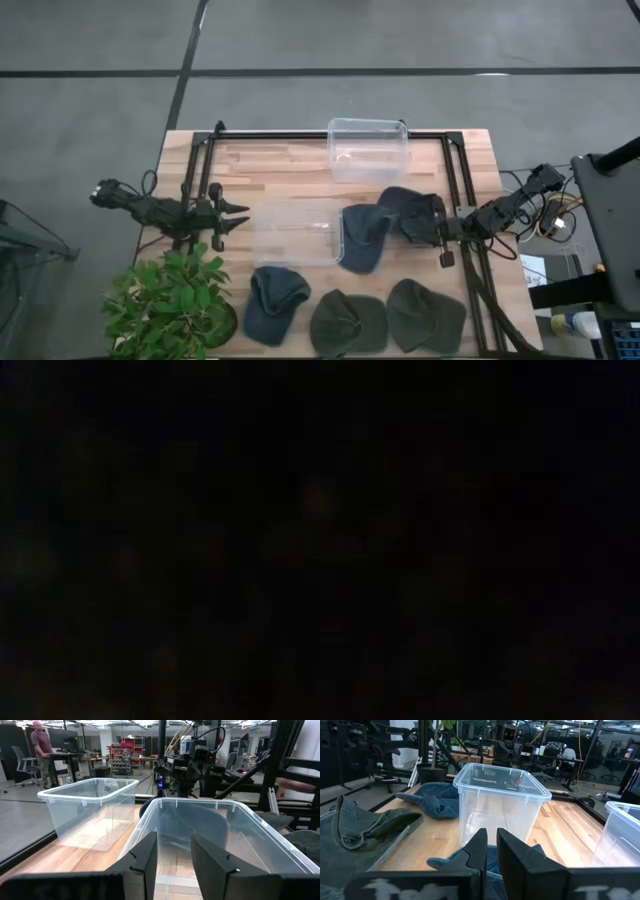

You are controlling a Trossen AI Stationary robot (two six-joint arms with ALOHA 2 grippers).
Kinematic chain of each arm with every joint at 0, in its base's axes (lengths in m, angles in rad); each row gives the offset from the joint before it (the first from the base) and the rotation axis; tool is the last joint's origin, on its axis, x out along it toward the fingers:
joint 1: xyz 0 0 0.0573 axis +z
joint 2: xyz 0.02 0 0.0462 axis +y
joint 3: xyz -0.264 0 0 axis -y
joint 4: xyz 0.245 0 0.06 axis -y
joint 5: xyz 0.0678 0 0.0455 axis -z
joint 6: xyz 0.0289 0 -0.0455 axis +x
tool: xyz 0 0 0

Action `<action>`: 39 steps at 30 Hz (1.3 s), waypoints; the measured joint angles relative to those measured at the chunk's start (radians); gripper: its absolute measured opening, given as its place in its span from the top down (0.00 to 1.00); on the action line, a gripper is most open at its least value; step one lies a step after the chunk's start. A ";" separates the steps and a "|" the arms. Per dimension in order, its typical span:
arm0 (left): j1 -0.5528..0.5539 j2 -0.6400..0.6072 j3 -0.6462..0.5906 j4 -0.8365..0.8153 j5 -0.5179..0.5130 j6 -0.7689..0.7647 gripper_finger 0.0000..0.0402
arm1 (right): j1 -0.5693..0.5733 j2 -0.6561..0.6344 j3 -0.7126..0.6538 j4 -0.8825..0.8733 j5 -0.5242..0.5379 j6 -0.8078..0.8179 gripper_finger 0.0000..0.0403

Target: Pick & Place hat

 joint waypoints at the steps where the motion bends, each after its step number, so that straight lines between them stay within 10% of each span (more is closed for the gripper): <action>1: 0.000 0.000 0.000 0.000 0.000 0.000 0.72 | 0.000 0.000 0.000 0.000 0.000 -0.001 0.91; 32: 0.000 0.000 0.000 0.000 0.002 0.000 0.72 | -0.001 0.000 0.000 0.013 0.000 0.001 0.91; 39: 0.000 0.000 0.000 0.000 -0.002 0.000 0.72 | 0.000 0.000 0.000 0.293 -0.005 0.052 0.90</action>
